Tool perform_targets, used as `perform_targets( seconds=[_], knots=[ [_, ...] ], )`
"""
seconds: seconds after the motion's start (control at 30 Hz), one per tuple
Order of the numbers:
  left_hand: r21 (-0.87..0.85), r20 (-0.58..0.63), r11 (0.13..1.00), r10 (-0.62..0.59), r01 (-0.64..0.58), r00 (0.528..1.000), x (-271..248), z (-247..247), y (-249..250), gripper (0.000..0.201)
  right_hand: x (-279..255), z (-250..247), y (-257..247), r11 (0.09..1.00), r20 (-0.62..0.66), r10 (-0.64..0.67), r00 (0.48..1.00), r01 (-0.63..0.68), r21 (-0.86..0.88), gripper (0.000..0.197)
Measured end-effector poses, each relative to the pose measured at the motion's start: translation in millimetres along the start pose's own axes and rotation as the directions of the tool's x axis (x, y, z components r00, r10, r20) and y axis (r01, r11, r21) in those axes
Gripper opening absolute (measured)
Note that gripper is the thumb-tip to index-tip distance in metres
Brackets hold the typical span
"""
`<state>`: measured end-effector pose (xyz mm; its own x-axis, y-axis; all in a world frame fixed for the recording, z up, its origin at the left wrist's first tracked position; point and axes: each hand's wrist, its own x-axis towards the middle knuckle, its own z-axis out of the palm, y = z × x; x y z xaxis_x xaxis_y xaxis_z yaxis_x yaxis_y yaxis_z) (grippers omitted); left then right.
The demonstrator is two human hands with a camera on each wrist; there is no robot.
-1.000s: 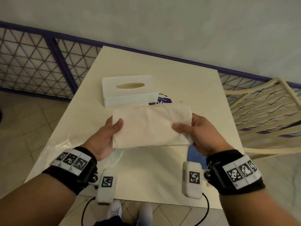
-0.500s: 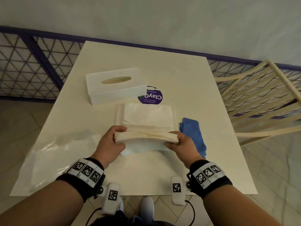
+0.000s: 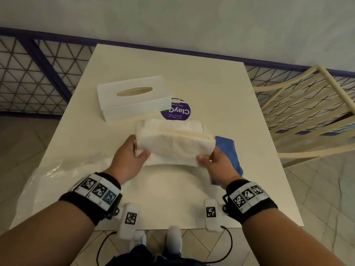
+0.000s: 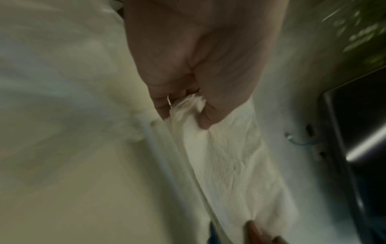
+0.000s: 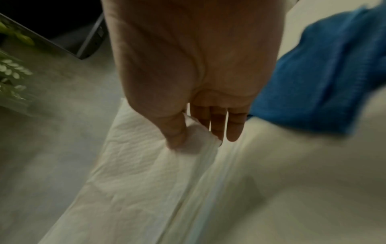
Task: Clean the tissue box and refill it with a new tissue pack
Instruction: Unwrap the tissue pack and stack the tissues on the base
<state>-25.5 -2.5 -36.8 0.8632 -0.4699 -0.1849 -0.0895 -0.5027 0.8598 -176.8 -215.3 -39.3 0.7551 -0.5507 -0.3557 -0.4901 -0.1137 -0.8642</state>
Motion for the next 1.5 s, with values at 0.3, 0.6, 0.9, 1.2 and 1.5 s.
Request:
perform_targets(
  seconds=[0.3,0.6,0.9,1.2,1.5],
  knots=[
    [-0.09,0.02,0.991,-0.093,0.094,0.995,59.7,-3.2,40.9,0.068,61.2,-10.6,-52.6,0.995,-0.159,0.077,0.984,-0.087,-0.058,0.042],
    [0.129,-0.028,0.987,-0.095,0.098,0.995,80.4,9.8,13.0,0.069,83.5,-1.3,-37.1,0.945,-0.18,0.175,0.968,-0.217,-0.245,0.06],
    [0.724,0.36,0.57,0.169,-0.389,0.917,65.7,23.7,10.4,0.053,82.6,31.0,-37.9,0.772,0.014,-0.222,0.975,0.184,-0.609,0.045],
    [0.738,0.432,0.609,-0.096,-0.291,0.897,74.7,30.9,-6.4,0.052,99.4,41.7,-26.7,0.704,0.161,-0.051,0.986,0.15,-0.694,0.054],
    [0.482,0.433,0.835,0.037,-0.266,0.901,70.0,-8.4,5.7,0.051,78.2,51.0,-54.6,0.715,0.092,-0.101,0.991,0.137,-0.686,0.058]
  ],
)
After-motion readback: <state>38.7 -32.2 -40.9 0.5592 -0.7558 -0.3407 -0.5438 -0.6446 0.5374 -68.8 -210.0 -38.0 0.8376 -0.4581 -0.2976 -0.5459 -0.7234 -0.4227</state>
